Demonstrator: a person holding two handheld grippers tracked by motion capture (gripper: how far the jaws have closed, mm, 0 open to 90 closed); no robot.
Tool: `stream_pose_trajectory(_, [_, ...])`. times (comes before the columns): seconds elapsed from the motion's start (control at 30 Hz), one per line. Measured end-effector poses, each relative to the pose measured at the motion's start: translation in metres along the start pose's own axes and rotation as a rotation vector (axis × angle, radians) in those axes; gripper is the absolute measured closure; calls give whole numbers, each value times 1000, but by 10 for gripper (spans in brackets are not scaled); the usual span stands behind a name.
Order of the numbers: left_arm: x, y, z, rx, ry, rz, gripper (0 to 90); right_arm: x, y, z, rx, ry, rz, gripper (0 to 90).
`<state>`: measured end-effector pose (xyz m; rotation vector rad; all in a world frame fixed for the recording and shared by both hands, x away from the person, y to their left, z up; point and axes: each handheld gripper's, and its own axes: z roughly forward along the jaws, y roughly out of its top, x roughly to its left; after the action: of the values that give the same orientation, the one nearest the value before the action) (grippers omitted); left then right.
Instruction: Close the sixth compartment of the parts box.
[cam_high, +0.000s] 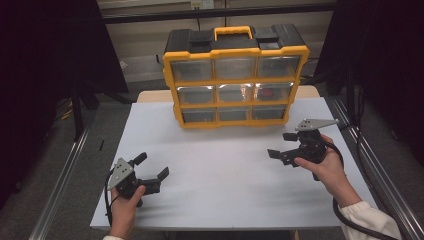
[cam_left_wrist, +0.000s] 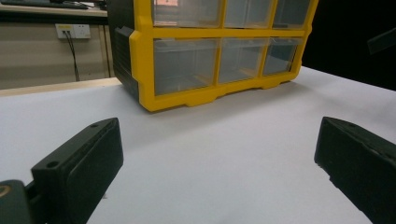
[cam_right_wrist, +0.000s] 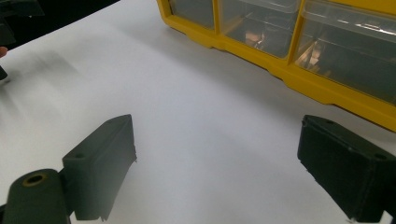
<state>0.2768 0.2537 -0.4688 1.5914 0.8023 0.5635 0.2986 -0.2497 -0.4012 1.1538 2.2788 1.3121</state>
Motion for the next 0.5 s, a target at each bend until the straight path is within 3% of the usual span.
stream_pose_trajectory(0.5, [0, 0, 0, 1, -1, 3, 12, -3, -20, 0, 2, -5, 20, 111])
